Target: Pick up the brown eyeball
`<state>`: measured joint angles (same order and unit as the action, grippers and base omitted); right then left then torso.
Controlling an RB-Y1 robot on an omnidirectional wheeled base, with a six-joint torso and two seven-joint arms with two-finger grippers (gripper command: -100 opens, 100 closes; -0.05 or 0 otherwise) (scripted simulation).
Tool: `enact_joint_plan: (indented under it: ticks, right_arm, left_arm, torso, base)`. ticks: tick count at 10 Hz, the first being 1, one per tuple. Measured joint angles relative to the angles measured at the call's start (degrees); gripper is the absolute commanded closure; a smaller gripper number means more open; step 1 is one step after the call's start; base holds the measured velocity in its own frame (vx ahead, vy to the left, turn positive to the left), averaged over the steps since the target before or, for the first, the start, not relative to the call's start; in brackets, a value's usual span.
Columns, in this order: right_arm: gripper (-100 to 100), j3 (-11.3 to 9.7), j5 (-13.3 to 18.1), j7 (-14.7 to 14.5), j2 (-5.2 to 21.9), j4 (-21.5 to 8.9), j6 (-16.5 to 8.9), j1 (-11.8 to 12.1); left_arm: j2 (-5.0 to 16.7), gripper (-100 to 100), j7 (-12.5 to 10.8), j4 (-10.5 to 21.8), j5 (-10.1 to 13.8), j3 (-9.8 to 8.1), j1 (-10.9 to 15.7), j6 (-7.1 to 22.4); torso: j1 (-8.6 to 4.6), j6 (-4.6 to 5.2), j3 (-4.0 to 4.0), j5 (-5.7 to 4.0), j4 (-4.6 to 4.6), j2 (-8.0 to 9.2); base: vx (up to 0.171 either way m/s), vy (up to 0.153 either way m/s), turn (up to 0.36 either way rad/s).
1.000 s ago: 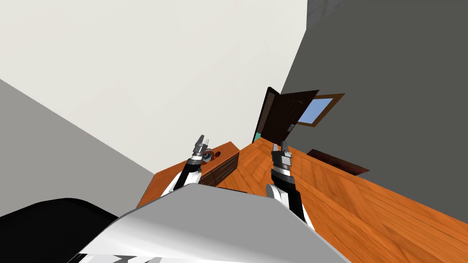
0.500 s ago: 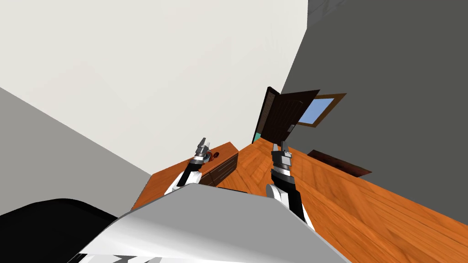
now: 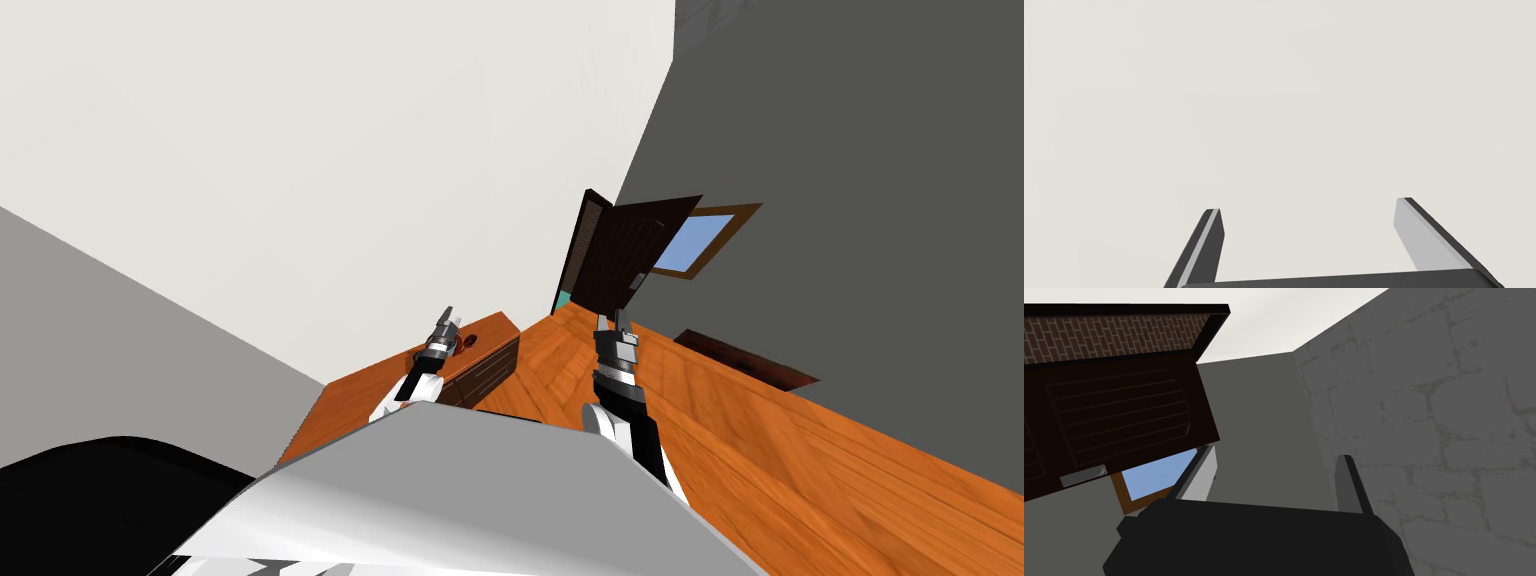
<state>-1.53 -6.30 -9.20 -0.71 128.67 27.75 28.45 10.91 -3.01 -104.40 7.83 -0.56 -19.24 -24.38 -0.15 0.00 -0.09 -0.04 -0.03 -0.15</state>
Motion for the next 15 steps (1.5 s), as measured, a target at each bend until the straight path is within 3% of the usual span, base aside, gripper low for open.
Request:
enact_joint_plan:
  ticks: [2, 4, 13, 15]
  right_arm:
    - [0, 0.0, 0.0, 0.0, 0.0, 0.0, 0.0, 0.0]
    - [0, 0.0, 0.0, 0.0, 0.0, 0.0, 0.0, 0.0]
    - [0, 0.0, 0.0, 0.0, 0.0, 0.0, 0.0, 0.0]
    - [0, 0.0, 0.0, 0.0, 0.0, 0.0, 0.0, 0.0]
  left_arm:
    - [0.3, -100, -0.4, 2.3, 1.4, 0.06, 0.3, 0.9]
    - [0.5, -100, -0.7, 6.5, 2.8, 0.12, 2.2, 1.4]
    - [2.0, -100, -2.2, 20.1, 9.5, 0.31, 7.3, 8.5]
    - [2.4, -100, -2.5, 24.5, 10.6, 0.61, 8.7, 9.2]
  torso:
    - [0.02, 0.00, 0.01, 0.00, 0.00, 0.02]
    - [-0.03, 0.00, 0.00, -0.01, 0.00, 0.00]
    - [0.01, 0.00, 0.02, -0.01, 0.01, 0.03]
    - [0.04, -0.01, -0.01, 0.00, 0.00, -0.01]
  base:
    - [0.031, -0.038, 0.007]
    - [0.041, -0.054, 0.009]
    - [0.034, -0.042, 0.001]
    - [0.053, -0.046, -0.007]
